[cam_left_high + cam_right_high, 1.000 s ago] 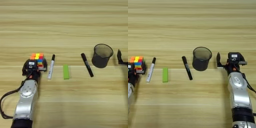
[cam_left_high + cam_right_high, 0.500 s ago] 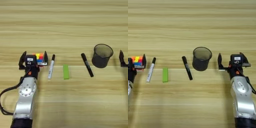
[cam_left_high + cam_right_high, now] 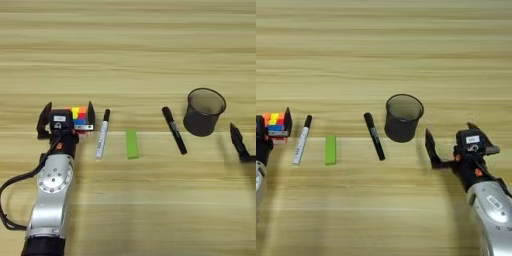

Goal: Move the objects on the table

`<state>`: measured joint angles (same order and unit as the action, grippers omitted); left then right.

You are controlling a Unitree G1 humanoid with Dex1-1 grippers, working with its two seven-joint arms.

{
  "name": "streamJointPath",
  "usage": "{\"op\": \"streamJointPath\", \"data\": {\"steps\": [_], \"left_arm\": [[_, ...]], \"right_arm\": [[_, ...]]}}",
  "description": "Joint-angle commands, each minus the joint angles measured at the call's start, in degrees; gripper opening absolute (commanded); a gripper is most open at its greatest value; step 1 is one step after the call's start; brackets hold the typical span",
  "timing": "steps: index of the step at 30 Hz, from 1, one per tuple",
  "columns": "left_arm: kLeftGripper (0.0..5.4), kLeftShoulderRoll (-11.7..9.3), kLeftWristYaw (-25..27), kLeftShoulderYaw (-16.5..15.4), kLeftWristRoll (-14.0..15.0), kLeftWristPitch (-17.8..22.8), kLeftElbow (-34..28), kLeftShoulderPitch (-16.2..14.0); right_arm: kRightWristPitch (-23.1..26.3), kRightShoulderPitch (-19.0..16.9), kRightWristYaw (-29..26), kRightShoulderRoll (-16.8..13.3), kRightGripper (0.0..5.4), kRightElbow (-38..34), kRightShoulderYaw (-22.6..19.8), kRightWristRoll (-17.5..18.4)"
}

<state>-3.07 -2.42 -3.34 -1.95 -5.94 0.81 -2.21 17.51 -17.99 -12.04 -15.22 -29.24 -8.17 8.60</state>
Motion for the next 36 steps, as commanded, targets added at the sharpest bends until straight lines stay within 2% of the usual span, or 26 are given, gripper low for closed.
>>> {"op": "streamJointPath", "data": {"steps": [1, 4, 7, 13, 23, 30, 36], "left_arm": [[5.38, -0.07, -0.41, -0.30, -0.26, 0.18, 0.62, 0.69], [5.38, -0.07, -0.37, -0.28, -0.28, 0.19, 0.73, 0.76], [5.38, 0.00, -0.36, -0.25, -0.32, 0.24, 0.77, 0.81], [5.38, 0.14, -0.48, -0.10, -0.46, 0.29, 0.80, 0.86], [5.38, 0.38, -0.66, 0.18, -0.63, 0.41, 0.64, 0.86], [5.38, 0.35, -0.92, 0.30, -0.56, 0.67, 0.16, 0.72], [5.38, 0.20, -0.96, 0.17, -0.42, 0.83, -0.10, 0.62]], "right_arm": [[0.17, -3.11, -1.11, 0.81, 5.40, -0.75, 4.31, -0.92], [-0.54, -4.25, -1.40, 1.07, 5.40, -0.94, 7.28, -1.87], [-1.82, -4.55, -2.15, 0.07, 5.40, -0.24, 10.36, -4.16], [-2.09, -3.45, -3.29, -0.13, 5.40, 1.43, 12.98, -5.46], [-2.78, 0.06, -3.30, 1.68, 5.40, 6.72, 17.91, -7.59], [-3.48, 2.67, -3.09, 3.32, 5.40, 10.48, 19.89, -8.46], [-2.10, 5.50, -2.25, 5.12, 5.40, 12.93, 21.39, -9.47]]}}
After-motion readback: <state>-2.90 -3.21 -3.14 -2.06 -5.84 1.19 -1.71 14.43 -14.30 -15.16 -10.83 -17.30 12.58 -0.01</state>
